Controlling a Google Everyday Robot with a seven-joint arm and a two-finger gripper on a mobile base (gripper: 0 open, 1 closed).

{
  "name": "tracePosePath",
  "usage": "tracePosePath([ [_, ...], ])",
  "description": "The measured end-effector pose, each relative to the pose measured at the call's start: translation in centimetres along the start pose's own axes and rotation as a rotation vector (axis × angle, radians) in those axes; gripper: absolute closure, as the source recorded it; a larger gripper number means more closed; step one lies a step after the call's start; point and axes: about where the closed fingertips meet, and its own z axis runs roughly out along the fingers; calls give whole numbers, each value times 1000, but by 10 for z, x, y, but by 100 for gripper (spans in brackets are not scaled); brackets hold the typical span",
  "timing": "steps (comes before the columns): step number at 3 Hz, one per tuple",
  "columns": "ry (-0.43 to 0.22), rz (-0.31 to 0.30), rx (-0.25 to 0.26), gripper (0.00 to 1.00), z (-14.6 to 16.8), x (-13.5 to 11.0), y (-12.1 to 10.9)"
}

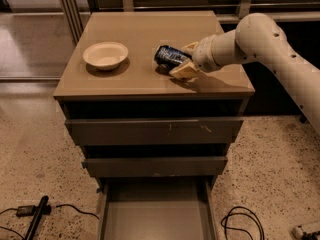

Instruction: Pick pepsi can from bottom drawer and place on counter

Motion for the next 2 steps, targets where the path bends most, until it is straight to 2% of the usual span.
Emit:
tracePosePath([
  [1,0,0,0,0,0,0,0],
  [2,0,0,0,0,0,0,0],
])
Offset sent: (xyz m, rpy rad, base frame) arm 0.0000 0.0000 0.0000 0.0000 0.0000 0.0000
